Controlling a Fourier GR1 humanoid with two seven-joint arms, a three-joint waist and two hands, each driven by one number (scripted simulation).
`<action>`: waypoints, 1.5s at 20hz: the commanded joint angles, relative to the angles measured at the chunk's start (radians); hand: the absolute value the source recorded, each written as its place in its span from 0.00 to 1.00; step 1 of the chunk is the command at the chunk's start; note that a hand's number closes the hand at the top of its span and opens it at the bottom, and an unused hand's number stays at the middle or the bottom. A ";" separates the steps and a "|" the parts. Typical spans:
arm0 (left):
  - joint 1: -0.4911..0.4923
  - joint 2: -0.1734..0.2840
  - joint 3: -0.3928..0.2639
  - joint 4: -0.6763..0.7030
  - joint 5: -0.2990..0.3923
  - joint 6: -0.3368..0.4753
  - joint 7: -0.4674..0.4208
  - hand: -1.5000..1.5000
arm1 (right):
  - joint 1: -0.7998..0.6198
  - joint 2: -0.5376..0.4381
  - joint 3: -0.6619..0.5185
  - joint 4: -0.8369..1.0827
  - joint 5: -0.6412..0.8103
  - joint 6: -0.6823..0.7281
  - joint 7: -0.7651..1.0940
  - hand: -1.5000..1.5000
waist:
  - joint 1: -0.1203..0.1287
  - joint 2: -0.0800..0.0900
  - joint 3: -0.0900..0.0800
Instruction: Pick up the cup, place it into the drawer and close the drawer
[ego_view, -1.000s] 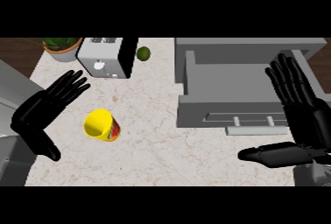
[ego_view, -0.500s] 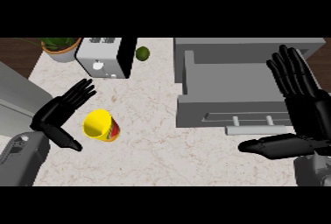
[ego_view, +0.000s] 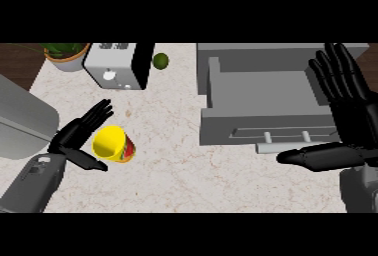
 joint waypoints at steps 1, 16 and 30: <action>-0.018 -0.025 -0.018 0.112 -0.041 -0.059 -0.167 0.00 | 0.022 -0.009 -0.015 0.005 -0.022 0.025 -0.022 0.00 | -0.014 0.005 -0.001; -0.031 -0.066 -0.050 0.210 -0.080 -0.008 -0.334 0.00 | -0.057 0.001 0.003 0.006 -0.010 -0.003 0.038 0.00 | -0.019 0.013 -0.004; -0.070 -0.112 -0.072 0.232 -0.072 -0.133 -0.341 0.00 | -0.069 0.001 -0.002 0.030 0.010 -0.016 0.036 0.00 | -0.013 0.015 -0.004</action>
